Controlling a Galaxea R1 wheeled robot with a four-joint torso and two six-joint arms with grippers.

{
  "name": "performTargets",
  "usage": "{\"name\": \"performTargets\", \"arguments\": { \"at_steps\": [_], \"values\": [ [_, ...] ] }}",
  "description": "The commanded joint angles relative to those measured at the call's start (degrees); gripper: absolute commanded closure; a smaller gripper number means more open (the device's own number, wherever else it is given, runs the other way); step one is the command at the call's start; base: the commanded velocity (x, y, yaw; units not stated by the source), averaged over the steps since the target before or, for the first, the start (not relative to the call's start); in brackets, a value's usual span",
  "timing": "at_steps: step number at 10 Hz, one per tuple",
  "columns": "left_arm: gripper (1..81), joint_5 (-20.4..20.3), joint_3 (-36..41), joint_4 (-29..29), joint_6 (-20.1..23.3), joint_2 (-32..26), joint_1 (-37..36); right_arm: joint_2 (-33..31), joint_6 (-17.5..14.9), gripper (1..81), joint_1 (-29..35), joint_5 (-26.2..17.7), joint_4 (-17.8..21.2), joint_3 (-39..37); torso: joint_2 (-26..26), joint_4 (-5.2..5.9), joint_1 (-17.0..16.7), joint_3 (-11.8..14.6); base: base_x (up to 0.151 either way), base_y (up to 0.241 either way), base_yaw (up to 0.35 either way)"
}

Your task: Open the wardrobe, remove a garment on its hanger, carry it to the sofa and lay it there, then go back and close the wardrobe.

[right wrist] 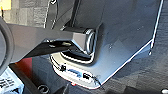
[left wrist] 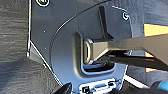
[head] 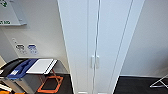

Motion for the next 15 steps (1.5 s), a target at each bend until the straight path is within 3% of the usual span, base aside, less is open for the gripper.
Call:
{"name": "performTargets", "arguments": {
  "at_steps": [1,15],
  "values": [
    [1.0,3.3,0.8,0.7,0.2,-0.7,-1.3,-1.3,-0.1,1.0,1.6,-2.9,0.5,0.6,0.0,0.0,0.0,0.0,0.103,0.0,0.0],
    [1.0,3.2,0.8,0.8,0.2,-0.4,-1.3,-1.6,-0.5,1.0,1.7,-1.6,0.0,0.5,0.0,0.0,0.0,0.0,0.107,0.0,0.0]
  ]
}}
